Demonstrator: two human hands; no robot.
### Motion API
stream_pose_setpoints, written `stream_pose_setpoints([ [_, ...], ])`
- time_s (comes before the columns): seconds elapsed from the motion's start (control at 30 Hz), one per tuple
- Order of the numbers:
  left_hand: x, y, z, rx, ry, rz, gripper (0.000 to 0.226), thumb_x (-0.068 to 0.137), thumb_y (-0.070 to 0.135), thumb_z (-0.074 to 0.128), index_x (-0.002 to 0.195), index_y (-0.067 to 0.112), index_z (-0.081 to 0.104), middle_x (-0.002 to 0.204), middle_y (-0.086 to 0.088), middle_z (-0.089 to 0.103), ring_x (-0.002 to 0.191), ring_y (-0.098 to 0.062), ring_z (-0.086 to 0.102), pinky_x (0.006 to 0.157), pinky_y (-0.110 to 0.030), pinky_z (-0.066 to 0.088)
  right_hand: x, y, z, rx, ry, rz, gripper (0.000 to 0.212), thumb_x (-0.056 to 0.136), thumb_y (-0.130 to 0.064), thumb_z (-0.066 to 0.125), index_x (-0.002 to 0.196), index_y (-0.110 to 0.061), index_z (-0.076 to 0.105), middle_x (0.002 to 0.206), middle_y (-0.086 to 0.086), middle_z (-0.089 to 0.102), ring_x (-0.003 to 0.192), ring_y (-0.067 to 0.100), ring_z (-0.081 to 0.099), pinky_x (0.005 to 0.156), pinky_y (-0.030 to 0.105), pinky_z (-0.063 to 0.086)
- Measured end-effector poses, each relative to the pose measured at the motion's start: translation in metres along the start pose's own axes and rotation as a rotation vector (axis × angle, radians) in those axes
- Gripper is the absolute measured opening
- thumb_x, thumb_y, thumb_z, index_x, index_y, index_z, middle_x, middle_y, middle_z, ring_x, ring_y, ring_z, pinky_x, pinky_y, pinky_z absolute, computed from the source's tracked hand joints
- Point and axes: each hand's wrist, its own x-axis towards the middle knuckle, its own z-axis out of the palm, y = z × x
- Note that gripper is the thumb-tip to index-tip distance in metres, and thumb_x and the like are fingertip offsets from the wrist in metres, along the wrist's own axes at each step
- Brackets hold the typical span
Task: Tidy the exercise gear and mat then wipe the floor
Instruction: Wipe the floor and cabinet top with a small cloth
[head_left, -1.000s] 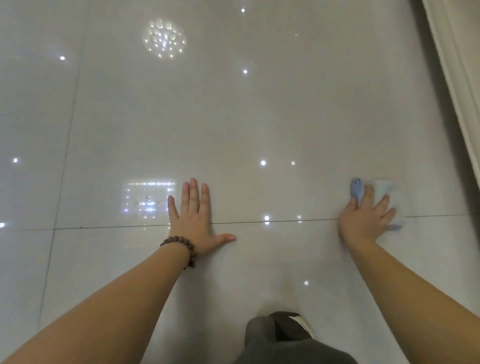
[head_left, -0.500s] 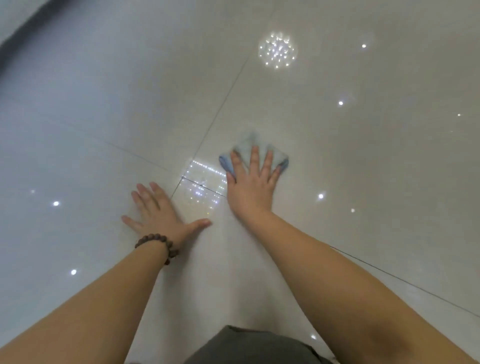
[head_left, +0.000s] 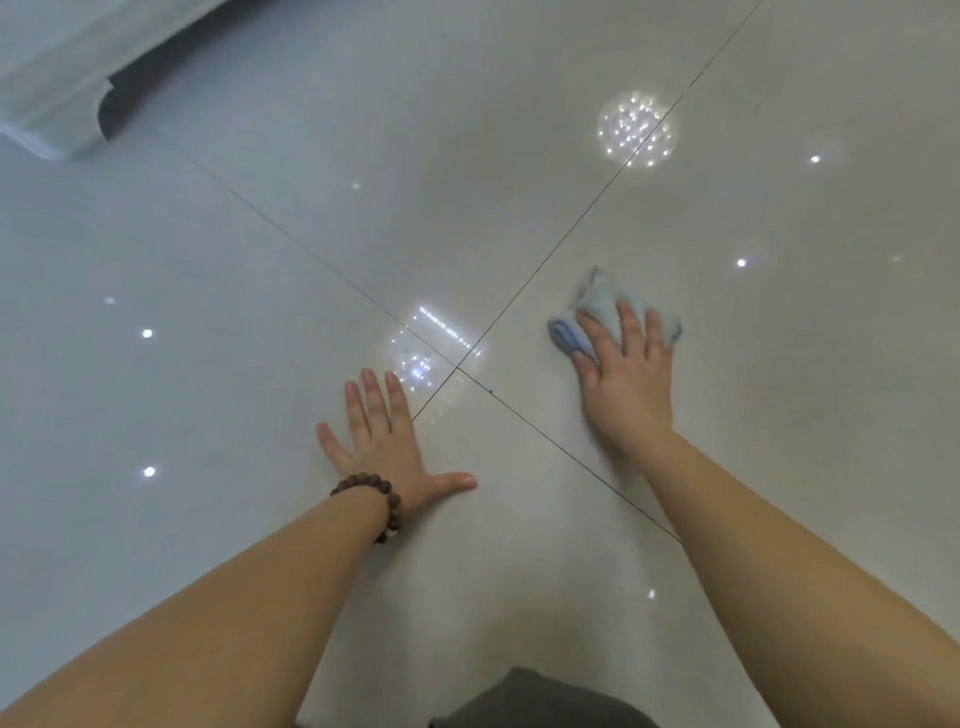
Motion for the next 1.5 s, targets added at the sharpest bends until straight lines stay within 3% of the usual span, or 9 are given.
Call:
stream_pose_setpoints([
  [0.1,0.0,-0.001,0.002,-0.004,0.008,-0.003,0.15,0.048,0.093,0.052,0.134,0.018,-0.046,0.143,-0.006,-0.05,0.134,-0.026,-0.042,0.11,-0.065,-0.01,0.016,-0.064,0.017,-0.009,0.023,0.099,0.047,0.095,-0.047,0.041,0.142,-0.038,0.039,0.158,0.006,0.02,0.145,0.038,0.004,0.113,0.058,-0.008],
  [0.23,0.0,-0.001,0.003,-0.008,0.011,-0.003,0.149,0.048,0.095,0.048,0.131,0.018,-0.048,0.14,-0.005,-0.052,0.134,-0.026,-0.042,0.11,-0.065,-0.01,-0.036,-0.102,0.038,-0.043,0.034,-0.428,0.042,0.09,-0.046,0.047,0.129,-0.034,0.056,0.144,0.009,0.046,0.138,0.041,0.028,0.112,0.062,0.01],
  [0.33,-0.001,0.0,0.002,0.004,-0.001,-0.004,0.149,0.049,0.095,0.047,0.133,0.017,-0.047,0.141,-0.007,-0.051,0.135,-0.028,-0.041,0.111,-0.066,-0.007,-0.075,-0.064,0.032,0.0,-0.003,-0.497,0.041,0.09,-0.046,0.047,0.129,-0.037,0.054,0.145,0.005,0.045,0.14,0.034,0.027,0.112,0.056,0.02],
  [0.6,0.01,-0.004,-0.03,-0.072,0.108,-0.076,0.144,0.055,0.09,0.053,0.142,0.017,-0.035,0.152,-0.009,-0.036,0.141,-0.027,-0.031,0.112,-0.066,-0.002,-0.013,-0.051,0.027,0.021,0.061,-0.23,0.044,0.09,-0.05,0.043,0.131,-0.038,0.053,0.148,0.007,0.04,0.139,0.038,0.025,0.114,0.056,0.014],
  [0.77,0.039,-0.023,-0.059,-0.068,-0.024,-0.128,0.157,0.043,0.094,0.056,0.141,0.013,-0.036,0.149,-0.012,-0.041,0.141,-0.029,-0.031,0.111,-0.067,0.0,0.08,-0.127,0.02,0.063,0.026,0.159,0.047,0.096,-0.052,0.035,0.143,-0.044,0.033,0.159,0.0,0.013,0.146,0.032,-0.002,0.112,0.057,-0.012],
  [0.97,0.047,-0.03,-0.043,0.028,-0.054,-0.122,0.159,0.042,0.095,0.054,0.132,0.011,-0.046,0.141,-0.015,-0.05,0.135,-0.034,-0.04,0.109,-0.068,-0.008,0.07,-0.179,0.039,-0.117,-0.182,-0.857,0.051,0.094,-0.053,0.027,0.143,-0.042,0.034,0.156,0.003,0.026,0.145,0.033,0.013,0.116,0.05,-0.009],
  [1.2,0.049,-0.03,-0.04,-0.005,-0.037,-0.121,0.161,0.041,0.093,0.058,0.129,0.012,-0.05,0.139,-0.014,-0.053,0.132,-0.035,-0.043,0.108,-0.068,-0.01,0.15,-0.09,0.009,-0.045,0.055,0.108,0.047,0.1,-0.04,0.034,0.147,-0.036,0.029,0.158,0.007,0.018,0.146,0.034,0.005,0.114,0.057,-0.007],
  [1.37,0.048,-0.028,-0.04,-0.008,-0.012,-0.136,0.161,0.041,0.092,0.059,0.129,0.013,-0.05,0.141,-0.015,-0.05,0.135,-0.035,-0.039,0.109,-0.069,-0.006,0.035,-0.132,0.045,-0.019,0.037,-0.616,0.042,0.09,-0.031,0.053,0.132,-0.032,0.054,0.141,0.013,0.047,0.135,0.042,0.034,0.112,0.063,0.012],
  [1.5,0.043,-0.027,-0.045,0.016,0.0,-0.15,0.159,0.043,0.092,0.059,0.135,0.012,-0.044,0.144,-0.014,-0.046,0.138,-0.033,-0.035,0.11,-0.068,-0.004,0.01,-0.064,0.026,0.02,-0.062,-0.633,0.04,0.092,-0.042,0.042,0.129,-0.037,0.055,0.143,0.005,0.047,0.138,0.033,0.032,0.114,0.053,0.022],
])
